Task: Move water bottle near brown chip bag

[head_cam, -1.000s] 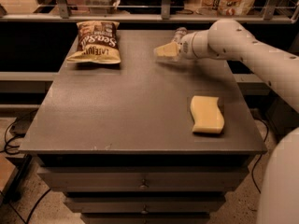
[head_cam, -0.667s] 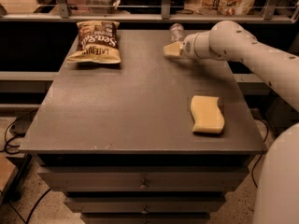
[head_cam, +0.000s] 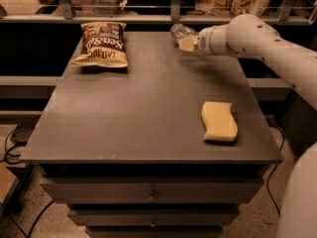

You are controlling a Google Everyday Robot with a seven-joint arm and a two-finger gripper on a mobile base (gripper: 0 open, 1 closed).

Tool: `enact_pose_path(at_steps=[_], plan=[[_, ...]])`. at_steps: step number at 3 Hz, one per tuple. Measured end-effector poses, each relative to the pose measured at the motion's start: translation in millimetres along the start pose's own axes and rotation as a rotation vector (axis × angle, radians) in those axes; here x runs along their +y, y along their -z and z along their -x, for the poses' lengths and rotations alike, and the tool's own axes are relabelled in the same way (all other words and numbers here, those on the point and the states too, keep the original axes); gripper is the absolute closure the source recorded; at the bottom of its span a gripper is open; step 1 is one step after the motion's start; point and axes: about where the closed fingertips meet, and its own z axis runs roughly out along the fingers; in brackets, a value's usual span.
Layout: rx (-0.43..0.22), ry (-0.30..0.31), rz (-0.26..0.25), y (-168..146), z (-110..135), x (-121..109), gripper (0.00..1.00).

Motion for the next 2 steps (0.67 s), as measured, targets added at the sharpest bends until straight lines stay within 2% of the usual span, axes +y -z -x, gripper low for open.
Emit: enact_pose_path(at_steps=[1, 2], plan=[[-0.022, 0.119, 0.063, 10, 31, 24, 1.0], [-0.013, 0.243, 0.171, 15, 49, 64, 1.0]])
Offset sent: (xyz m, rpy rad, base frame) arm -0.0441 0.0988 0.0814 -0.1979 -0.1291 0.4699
